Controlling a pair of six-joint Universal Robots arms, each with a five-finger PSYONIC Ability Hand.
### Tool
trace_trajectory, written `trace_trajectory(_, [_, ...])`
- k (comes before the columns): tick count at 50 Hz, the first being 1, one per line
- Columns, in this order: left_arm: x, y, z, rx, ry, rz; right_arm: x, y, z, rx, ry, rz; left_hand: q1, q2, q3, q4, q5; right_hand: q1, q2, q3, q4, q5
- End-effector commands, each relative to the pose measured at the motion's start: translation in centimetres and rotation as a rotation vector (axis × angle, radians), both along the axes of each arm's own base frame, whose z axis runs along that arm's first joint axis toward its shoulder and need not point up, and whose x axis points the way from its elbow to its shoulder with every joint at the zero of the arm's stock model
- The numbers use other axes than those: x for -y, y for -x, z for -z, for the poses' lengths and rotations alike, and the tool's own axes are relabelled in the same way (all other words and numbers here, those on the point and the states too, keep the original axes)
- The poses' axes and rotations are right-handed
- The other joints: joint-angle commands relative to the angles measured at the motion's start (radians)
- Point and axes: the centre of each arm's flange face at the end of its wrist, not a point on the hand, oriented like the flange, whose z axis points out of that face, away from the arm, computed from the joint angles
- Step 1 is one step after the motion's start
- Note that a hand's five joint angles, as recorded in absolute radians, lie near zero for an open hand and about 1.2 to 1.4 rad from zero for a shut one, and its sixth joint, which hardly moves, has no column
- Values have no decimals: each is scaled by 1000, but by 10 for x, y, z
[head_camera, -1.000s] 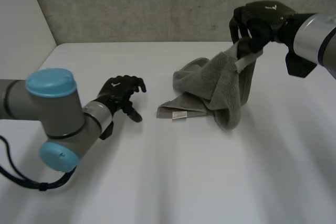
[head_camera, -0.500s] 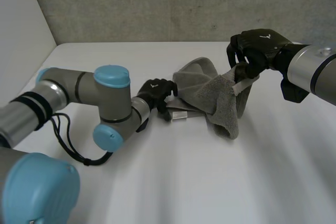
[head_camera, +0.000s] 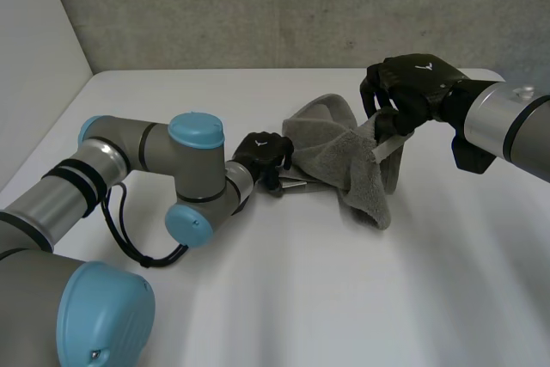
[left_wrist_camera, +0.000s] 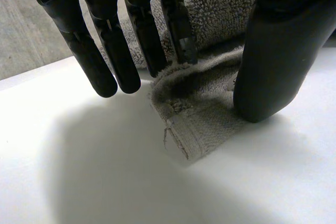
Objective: Fold the towel.
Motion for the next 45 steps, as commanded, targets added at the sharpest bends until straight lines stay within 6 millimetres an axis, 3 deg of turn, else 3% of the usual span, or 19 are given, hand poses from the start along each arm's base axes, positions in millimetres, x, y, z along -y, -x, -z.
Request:
trace_trajectory(1, [0, 1, -7, -7, 9, 5, -1, 0, 3, -3, -6, -2, 90, 81, 81, 80, 107, 67, 92, 48, 55, 74])
trace_trajectory(5, [0, 1, -10, -11, 15, 5, 0, 0, 5, -2, -2, -2, 149, 140, 140, 139, 166, 67, 92, 48, 55, 74])
trace_trajectory(7, [1, 1, -10, -13, 19, 4, 0, 0, 6, -1, -3, -1, 347, 338, 338, 337, 364, 67, 92, 48, 55, 74])
trace_trajectory(21, [-12, 0, -1, 145, 93, 65, 0, 0, 8, -2, -9, -1, 348, 339, 339, 339, 365, 67, 92, 48, 55, 74])
trace_trajectory(30, [-16, -12, -44, 126, 123, 48, -2, 1, 1, 2, -4, 4, 348, 339, 339, 339, 365, 67, 92, 48, 55, 74])
trace_trajectory(32, [-17, -25, -65, 115, 130, 22, -9, 4, -16, 14, 25, 10, 348, 339, 339, 339, 365, 67, 92, 48, 55, 74])
trace_trajectory(33, [-17, -25, -66, 115, 130, 22, -9, 4, -16, 14, 25, 10, 348, 339, 339, 339, 365, 67, 92, 48, 55, 74])
trace_trajectory(35, [-16, -42, -96, 77, 163, -17, -16, 16, -41, 31, 68, 35, 348, 339, 339, 339, 365, 67, 92, 48, 55, 74])
trace_trajectory(36, [-16, -42, -96, 77, 164, -17, -16, 16, -41, 31, 69, 35, 348, 339, 339, 339, 365, 67, 92, 48, 55, 74])
trace_trajectory(38, [-22, -58, -127, 20, 201, -50, -23, 28, -68, 48, 124, 60, 348, 339, 339, 339, 365, 67, 92, 48, 55, 74])
trace_trajectory(39, [-22, -58, -127, 20, 202, -51, -23, 28, -68, 48, 125, 60, 348, 339, 339, 339, 365, 67, 92, 48, 55, 74])
trace_trajectory(40, [-24, -69, -140, -9, 214, -71, -28, 32, -81, 62, 145, 60, 348, 339, 339, 339, 365, 67, 92, 48, 55, 74])
trace_trajectory(41, [-25, -82, -151, -33, 222, -93, -28, 32, -81, 62, 145, 60, 348, 339, 339, 339, 365, 67, 92, 48, 55, 74])
trace_trajectory(42, [-25, -82, -151, -33, 222, -93, -32, 37, -91, 74, 149, 67, 348, 339, 339, 339, 365, 67, 92, 48, 55, 74])
trace_trajectory(43, [-26, -94, -161, -49, 230, -108, -32, 44, -97, 81, 142, 87, 348, 339, 339, 339, 365, 67, 92, 48, 55, 74])
trace_trajectory(45, [-28, -107, -168, -60, 234, -120, -31, 52, -101, 78, 124, 114, 348, 339, 339, 339, 365, 67, 92, 48, 55, 74])
